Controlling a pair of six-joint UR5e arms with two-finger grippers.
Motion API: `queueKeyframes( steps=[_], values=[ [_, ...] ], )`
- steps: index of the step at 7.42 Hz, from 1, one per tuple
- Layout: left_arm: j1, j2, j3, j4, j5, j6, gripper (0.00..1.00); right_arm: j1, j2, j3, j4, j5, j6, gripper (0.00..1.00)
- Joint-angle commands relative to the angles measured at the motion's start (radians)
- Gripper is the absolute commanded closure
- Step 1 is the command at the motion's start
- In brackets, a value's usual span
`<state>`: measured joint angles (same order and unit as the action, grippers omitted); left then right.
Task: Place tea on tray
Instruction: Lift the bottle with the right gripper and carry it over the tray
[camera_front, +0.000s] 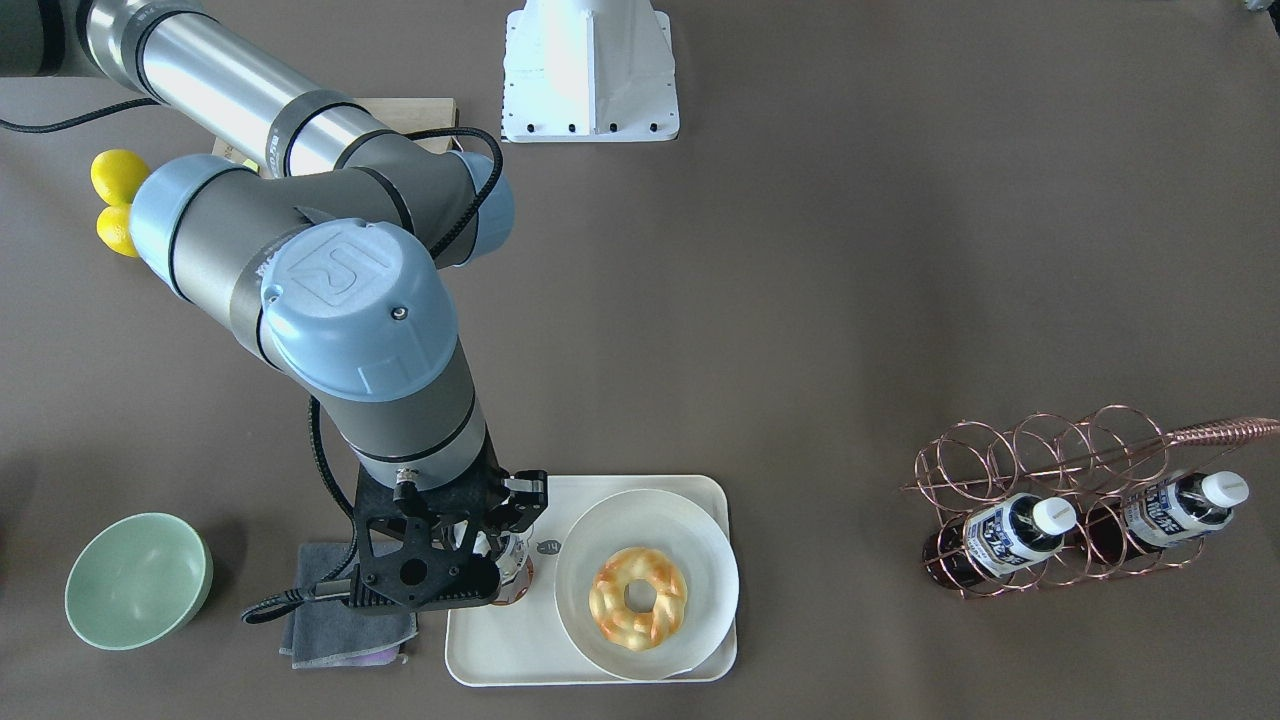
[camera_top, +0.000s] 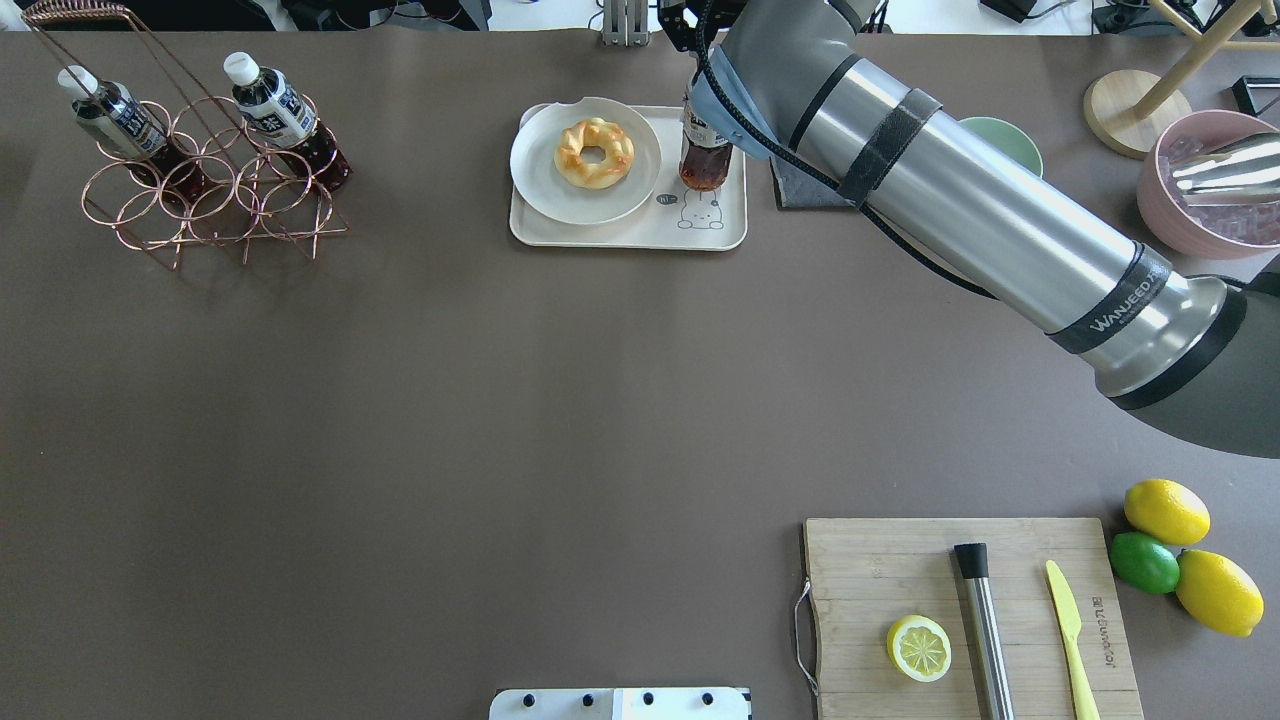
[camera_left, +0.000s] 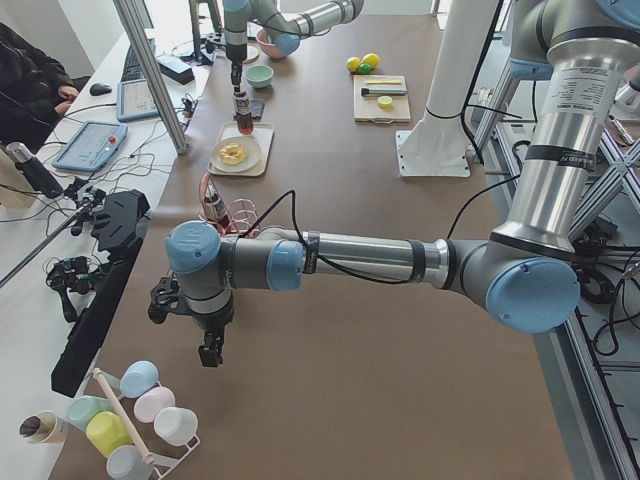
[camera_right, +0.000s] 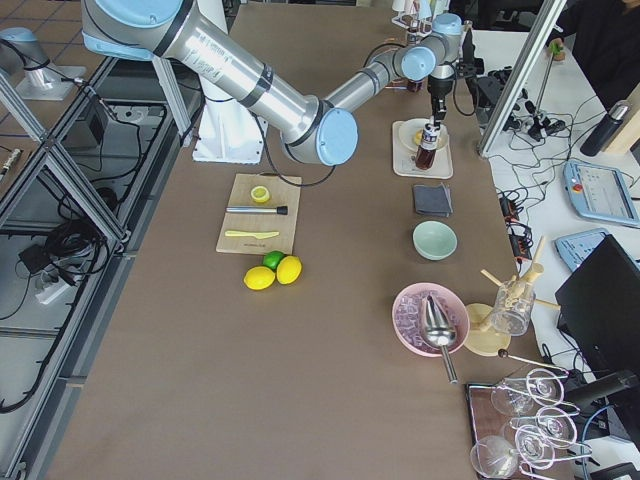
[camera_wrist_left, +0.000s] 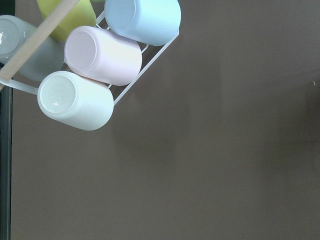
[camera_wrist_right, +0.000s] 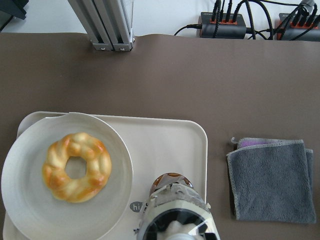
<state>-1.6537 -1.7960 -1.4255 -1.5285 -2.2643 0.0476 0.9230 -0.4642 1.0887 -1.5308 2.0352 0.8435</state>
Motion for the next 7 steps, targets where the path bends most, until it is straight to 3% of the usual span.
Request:
queueKeyframes(
  steps=[1,2,3,4,7],
  values=[
    [0.002,-0.005,0.005,-0.002,0.000,0.000,0.02,-0.009,-0.005,-0.032,0.043,-0.007,-0.007,1.00],
    [0.002,-0.005,0.005,-0.002,0.000,0.000,0.02,-0.009,-0.007,-0.032,0.041,-0.007,-0.009,1.00],
    [0.002,-0.005,0.008,-0.002,0.000,0.000,0.02,-0.009,-0.007,-0.032,0.041,-0.007,-0.009,0.61],
    [0.002,-0.017,0.028,-0.002,0.000,0.001,0.02,-0.010,-0.011,-0.020,0.043,-0.009,-0.004,0.01],
    [0.002,-0.020,0.040,-0.004,0.000,0.003,0.02,-0.001,-0.005,0.000,0.037,0.000,-0.003,0.00]
  ],
)
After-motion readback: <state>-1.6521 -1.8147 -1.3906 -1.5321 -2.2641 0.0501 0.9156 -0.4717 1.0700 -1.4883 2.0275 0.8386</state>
